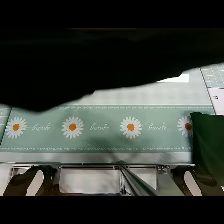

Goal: Fold the shirts.

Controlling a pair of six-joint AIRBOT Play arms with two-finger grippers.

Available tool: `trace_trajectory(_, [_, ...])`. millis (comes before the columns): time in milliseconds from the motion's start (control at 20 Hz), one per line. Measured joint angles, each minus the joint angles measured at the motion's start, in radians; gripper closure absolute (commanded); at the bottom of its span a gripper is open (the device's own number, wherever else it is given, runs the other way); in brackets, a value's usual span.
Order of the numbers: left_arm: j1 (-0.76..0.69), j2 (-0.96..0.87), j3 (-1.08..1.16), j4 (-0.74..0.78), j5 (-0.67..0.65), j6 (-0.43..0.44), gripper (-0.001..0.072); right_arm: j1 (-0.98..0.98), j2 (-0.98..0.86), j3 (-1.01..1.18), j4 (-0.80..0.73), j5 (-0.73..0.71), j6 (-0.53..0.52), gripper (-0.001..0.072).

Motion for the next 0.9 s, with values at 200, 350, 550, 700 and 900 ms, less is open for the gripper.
trace_trajectory(200, [-0.126, 0.113, -0.008, 0.185, -0.043, -0.019, 0.0687, 0.001, 0.065, 0.004, -0.098, 0.104, 0.044, 0.0691])
trace_trajectory(350, [-0.217, 0.137, -0.074, 0.309, -0.104, -0.052, 0.0686, 0.001, 0.079, -0.021, -0.139, 0.176, 0.065, 0.069])
trace_trajectory(550, [-0.268, 0.122, -0.274, 0.396, -0.149, -0.134, 0.0686, 0.001, 0.085, -0.185, -0.096, 0.213, 0.075, 0.0691])
trace_trajectory(700, [-0.28, 0.061, -0.452, 0.394, -0.138, -0.165, 0.0686, 0.001, 0.08, -0.381, -0.063, 0.148, 0.056, 0.069])
trace_trajectory(900, [-0.285, -0.101, -0.599, 0.382, -0.015, -0.203, 0.0686, 0.001, -0.029, -0.568, -0.022, 0.016, 0.005, 0.0691])
